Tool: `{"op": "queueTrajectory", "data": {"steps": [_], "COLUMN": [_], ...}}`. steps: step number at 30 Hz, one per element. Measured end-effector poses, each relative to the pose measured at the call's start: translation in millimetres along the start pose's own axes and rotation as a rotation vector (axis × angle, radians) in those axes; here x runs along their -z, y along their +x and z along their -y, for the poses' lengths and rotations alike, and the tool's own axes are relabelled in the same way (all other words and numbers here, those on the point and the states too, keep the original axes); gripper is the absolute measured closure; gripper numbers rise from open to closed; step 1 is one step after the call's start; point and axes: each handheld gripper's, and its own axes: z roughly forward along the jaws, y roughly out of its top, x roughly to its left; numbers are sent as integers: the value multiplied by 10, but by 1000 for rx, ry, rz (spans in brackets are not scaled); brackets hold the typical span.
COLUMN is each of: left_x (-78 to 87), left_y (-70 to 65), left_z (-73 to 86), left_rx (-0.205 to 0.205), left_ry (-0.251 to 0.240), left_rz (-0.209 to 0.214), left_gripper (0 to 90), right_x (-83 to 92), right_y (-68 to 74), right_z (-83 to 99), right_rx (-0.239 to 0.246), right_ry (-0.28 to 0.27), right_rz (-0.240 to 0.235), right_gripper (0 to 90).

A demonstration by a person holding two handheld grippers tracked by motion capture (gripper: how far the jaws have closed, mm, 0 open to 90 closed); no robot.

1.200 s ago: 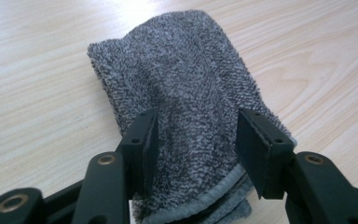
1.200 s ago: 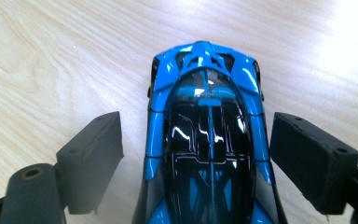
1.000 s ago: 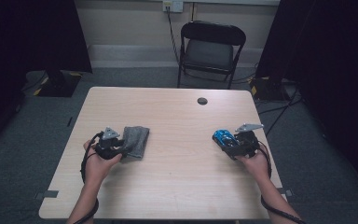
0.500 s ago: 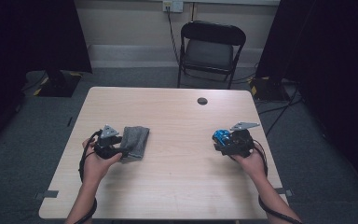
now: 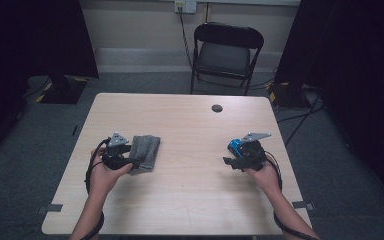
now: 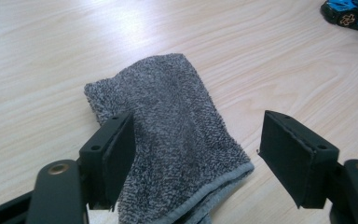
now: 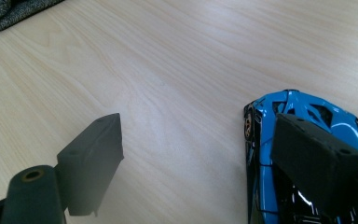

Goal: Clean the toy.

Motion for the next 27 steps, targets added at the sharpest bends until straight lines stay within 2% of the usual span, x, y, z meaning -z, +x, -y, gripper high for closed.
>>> {"op": "queueTrajectory", "data": {"steps": [5,7,10,12,13,18,21,27], "left_x": [31,42,50,44,40,4,-17,-69], "left_y": [-63,-94,-150,-188,-207,-291,-348,-459], "left_z": [-61,-91,-125,-142,-147,-162,-176,-187], "left_rx": [-8,-16,-30,-41,-40,-68,-80,-95], "left_ry": [-11,-14,-18,-20,-20,-13,-8,-10], "left_rz": [8,17,30,37,43,58,71,114], "left_gripper": [233,223,220,218,218,221,216,203], "right_x": [-8,-12,-22,-36,-41,-54,-63,-70], "right_y": [72,117,166,193,204,269,313,374], "right_z": [-25,-39,-53,-57,-56,-46,-33,-31], "right_rx": [16,38,41,50,57,72,90,112], "right_ry": [6,4,-4,2,5,9,9,12], "right_rz": [-37,-26,-25,-26,-41,-49,-77,-101], "right_gripper": [168,166,167,159,141,148,148,145]}}
